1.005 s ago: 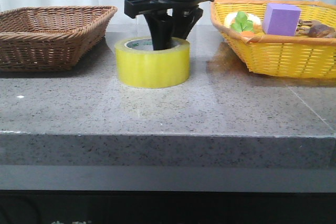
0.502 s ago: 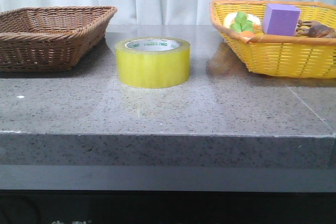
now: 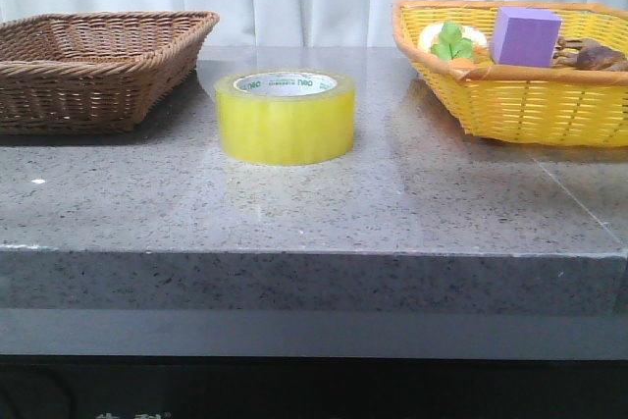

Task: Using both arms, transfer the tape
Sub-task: 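Raise the right gripper away and move the left gripper over the tape, then lower the left gripper onto the tape roll rim and close it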

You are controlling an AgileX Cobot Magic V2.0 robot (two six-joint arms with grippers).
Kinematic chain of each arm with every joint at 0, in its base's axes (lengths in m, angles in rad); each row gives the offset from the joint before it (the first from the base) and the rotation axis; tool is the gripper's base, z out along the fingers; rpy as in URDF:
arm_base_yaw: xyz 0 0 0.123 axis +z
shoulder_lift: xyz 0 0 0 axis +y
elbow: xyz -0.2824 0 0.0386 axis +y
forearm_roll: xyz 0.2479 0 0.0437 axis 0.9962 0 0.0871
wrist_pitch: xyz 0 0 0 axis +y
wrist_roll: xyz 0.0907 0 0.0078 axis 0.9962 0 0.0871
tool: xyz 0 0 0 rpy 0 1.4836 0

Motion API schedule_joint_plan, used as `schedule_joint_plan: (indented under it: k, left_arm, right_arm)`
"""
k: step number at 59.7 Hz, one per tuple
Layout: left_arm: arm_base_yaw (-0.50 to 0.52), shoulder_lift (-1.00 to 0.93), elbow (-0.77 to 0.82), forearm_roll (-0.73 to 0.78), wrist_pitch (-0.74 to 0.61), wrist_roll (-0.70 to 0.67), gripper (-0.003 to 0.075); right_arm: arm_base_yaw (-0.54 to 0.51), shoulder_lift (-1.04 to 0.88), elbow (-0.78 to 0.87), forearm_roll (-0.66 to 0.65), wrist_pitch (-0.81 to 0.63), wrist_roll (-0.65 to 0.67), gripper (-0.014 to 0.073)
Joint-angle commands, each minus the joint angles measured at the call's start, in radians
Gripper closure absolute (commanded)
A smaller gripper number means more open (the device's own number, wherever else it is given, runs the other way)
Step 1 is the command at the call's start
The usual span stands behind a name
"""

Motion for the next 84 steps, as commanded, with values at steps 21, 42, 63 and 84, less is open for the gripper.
schedule_joint_plan:
  k: [21, 42, 63, 84]
  left_arm:
    - [-0.009, 0.009, -0.030, -0.008, -0.075, -0.001, 0.0195]
    - [-0.009, 0.180, -0.219, 0.078, 0.157, 0.008, 0.0195]
    - [-0.009, 0.508, -0.592, 0.139, 0.443, 0.062, 0.0195]
    - [-0.011, 0.859, -0.906, 0.135, 0.626, 0.119, 0.0195]
  right_arm:
    - [-0.009, -0.494, 0.504, 0.013, -0.350, 0.001, 0.0097]
    - [-0.009, -0.599, 0.578, 0.013, -0.332, 0.000, 0.0097]
    - [-0.009, -0.597, 0.578, 0.013, -0.332, 0.000, 0.0097]
    - [-0.009, -0.597, 0.578, 0.013, -0.332, 0.000, 0.0097]
